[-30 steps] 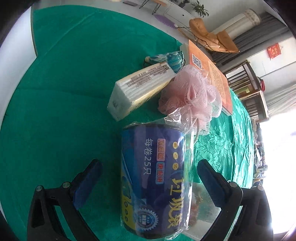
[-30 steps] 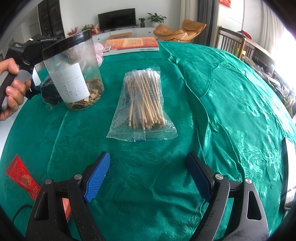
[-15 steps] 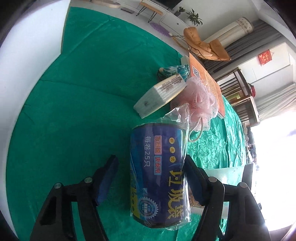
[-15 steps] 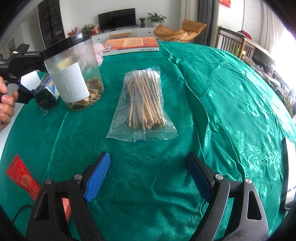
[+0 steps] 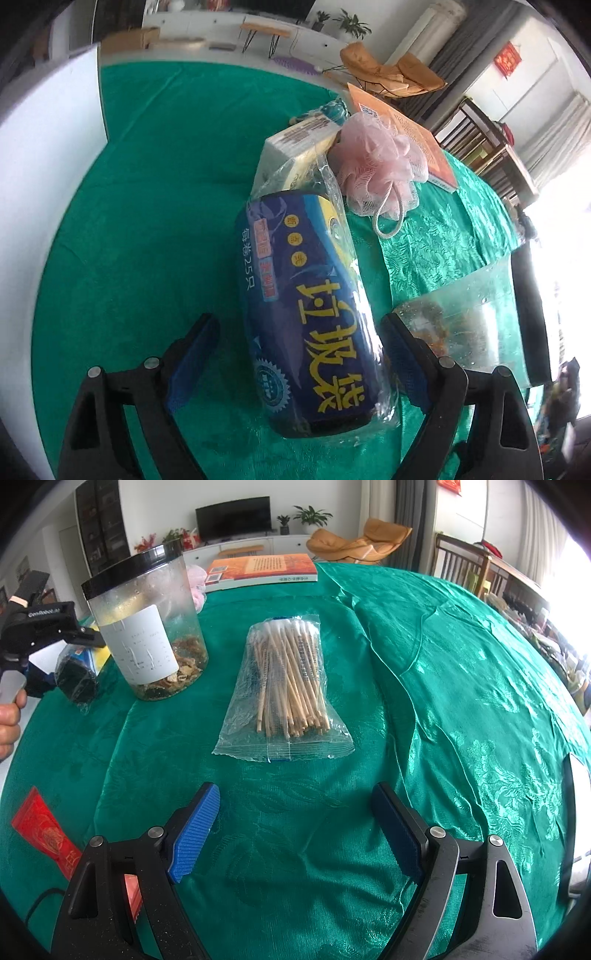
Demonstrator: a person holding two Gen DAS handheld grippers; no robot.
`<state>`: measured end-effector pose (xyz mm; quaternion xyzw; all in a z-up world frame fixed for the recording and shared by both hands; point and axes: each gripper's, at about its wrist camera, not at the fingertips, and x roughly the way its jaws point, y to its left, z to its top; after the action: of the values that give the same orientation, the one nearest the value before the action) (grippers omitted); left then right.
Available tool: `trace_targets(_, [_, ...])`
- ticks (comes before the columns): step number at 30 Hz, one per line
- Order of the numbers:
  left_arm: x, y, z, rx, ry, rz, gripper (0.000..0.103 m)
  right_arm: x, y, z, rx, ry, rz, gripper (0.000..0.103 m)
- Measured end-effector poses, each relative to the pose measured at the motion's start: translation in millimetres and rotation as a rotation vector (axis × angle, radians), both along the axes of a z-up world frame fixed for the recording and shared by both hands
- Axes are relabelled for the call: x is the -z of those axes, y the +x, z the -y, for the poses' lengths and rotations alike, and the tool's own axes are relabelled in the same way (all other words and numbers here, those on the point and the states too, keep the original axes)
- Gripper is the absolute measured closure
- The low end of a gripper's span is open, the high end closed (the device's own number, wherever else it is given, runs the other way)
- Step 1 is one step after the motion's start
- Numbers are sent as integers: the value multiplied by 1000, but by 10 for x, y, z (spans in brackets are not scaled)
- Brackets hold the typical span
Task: Organize soft objects
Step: 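Lift and carry the blue garbage bag roll with the left tool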
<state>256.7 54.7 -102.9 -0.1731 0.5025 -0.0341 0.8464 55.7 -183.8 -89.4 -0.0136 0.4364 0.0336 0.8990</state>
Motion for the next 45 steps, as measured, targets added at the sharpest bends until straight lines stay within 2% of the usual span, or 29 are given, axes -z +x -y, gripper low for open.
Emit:
trace_targets(2, [4, -45, 79, 21, 56, 17, 29, -2, 1, -1, 0, 0, 0, 16])
trace_targets(3, [-6, -83, 91, 39, 42, 24, 43, -2, 0, 0, 0, 0, 0, 16])
trace_targets(4, [-26, -129, 107, 39, 53, 19, 46, 1, 2, 0, 0, 0, 0, 16])
trace_targets(11, [-65, -734, 179, 123, 306, 9, 47, 1, 3, 2, 0, 0, 0, 16])
trace_targets(14, [-17, -924, 149, 120, 373, 36, 40, 1, 1, 4, 0, 0, 0, 16])
trace_targets(16, [73, -959, 177, 119, 427, 42, 18, 1, 0, 6, 0, 0, 0, 16])
trace_targets(17, [120, -968, 183, 128, 442, 44, 14, 1, 0, 6, 0, 1, 0, 16])
trace_targets(20, [200, -997, 155, 91, 441, 99, 2, 1, -1, 9, 0, 1, 0, 16])
trace_targets(21, [222, -1012, 125, 73, 421, 100, 0, 0, -3, 10, 0, 1, 0, 16])
trace_targets(23, [272, -994, 7, 43, 323, 115, 0, 2, -1, 9, 0, 1, 0, 16])
trace_targets(45, [287, -1048, -15, 32, 336, 117, 0, 4, -7, 19, 0, 2, 0, 16])
